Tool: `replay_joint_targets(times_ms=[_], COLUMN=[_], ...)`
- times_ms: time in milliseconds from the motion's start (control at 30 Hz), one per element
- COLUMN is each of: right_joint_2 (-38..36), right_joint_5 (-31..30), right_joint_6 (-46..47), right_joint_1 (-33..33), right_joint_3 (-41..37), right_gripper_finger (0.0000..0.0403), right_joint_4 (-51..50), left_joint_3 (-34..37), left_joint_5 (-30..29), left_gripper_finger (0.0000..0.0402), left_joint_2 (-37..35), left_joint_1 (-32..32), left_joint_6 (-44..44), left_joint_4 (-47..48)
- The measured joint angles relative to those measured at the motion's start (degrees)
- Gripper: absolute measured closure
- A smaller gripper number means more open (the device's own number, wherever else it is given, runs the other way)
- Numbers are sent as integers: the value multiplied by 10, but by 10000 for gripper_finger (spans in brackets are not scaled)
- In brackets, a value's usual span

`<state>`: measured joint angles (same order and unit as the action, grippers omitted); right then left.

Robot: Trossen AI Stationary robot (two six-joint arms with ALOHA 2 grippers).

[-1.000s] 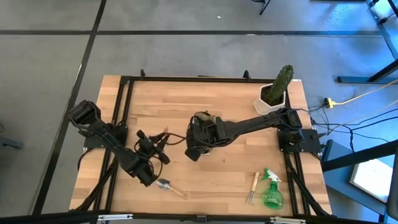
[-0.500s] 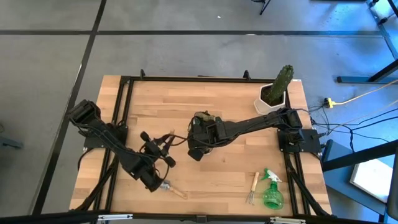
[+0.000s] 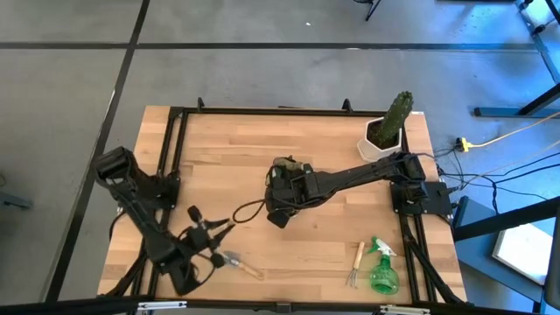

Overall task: Pick & Place Garden tools in Gardening bag
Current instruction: Put the top brown trowel into the green gardening bag

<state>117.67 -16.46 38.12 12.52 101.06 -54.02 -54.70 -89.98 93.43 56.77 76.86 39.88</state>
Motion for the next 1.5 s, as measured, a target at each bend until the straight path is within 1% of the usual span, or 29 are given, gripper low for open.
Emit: replay_joint_targets(times_ms=[133, 233, 367, 467, 567, 633, 700, 767, 867, 900, 933, 967, 1000, 1067, 1133, 1167, 1233, 1300, 1367, 1433, 1467, 1500], right_joint_2=[0, 0, 0, 0, 0, 0, 0, 0, 0, 0, 0, 0, 0, 0, 0, 0, 0, 0, 0, 0, 0, 0], right_joint_5=[0, 1, 1, 4, 4, 4, 4, 5, 4, 4, 4, 3, 3, 3, 2, 2, 2, 1, 1, 1, 1, 1], right_joint_6=[-11, -14, -15, -15, -15, -15, -17, -20, -21, -21, -21, -21, -21, -24, -26, -26, -27, -28, -28, -28, -26, -26], right_joint_1=[3, 4, 4, 4, 4, 4, 4, 4, 4, 4, 4, 4, 4, 4, 5, 5, 5, 6, 7, 8, 8, 8], right_joint_3=[0, 0, 0, 0, 0, 0, 0, 0, 0, 0, 0, 0, 0, 0, 0, 0, 0, 0, 0, 0, 0, 0], right_gripper_finger=[392, 392, 392, 392, 393, 393, 393, 393, 393, 393, 393, 393, 393, 393, 393, 393, 393, 393, 393, 393, 393, 393], right_joint_4=[0, 0, 0, 1, 0, 0, 0, 0, 0, 0, 0, 0, 0, -2, -6, -9, -16, -20, -21, -21, -20, -20], left_joint_3=[0, 0, 0, 1, 1, 1, 1, 1, 1, 0, 0, 0, 2, 18, 52, 74, 132, 199, 261, 309, 323, 329], left_joint_5=[-4, -4, -4, -3, 6, 35, 66, 124, 238, 266, 277, 279, 278, 256, 223, 210, 192, 197, 233, 287, 324, 354], left_gripper_finger=[345, 345, 345, 345, 345, 345, 345, 345, 345, 345, 345, 345, 345, 345, 345, 345, 345, 345, 345, 345, 345, 345], left_joint_2=[0, 1, 1, 3, 5, 6, 6, 6, 12, 18, 24, 28, 29, 27, 23, 22, 22, 23, 34, 52, 58, 55], left_joint_1=[51, 75, 82, 85, 103, 118, 128, 129, 111, 105, 101, 98, 95, 91, 88, 86, 83, 77, 60, 35, 20, 0], left_joint_6=[84, 134, 143, 127, 70, 9, -66, -207, -478, -565, -640, -694, -726, -743, -725, -711, -698, -700, -722, -767, -783, -788], left_joint_4=[75, 111, 105, 52, -52, -134, -235, -380, -625, -695, -747, -776, -789, -792, -795, -810, -878, -987, -1121, -1259, -1298, -1296])
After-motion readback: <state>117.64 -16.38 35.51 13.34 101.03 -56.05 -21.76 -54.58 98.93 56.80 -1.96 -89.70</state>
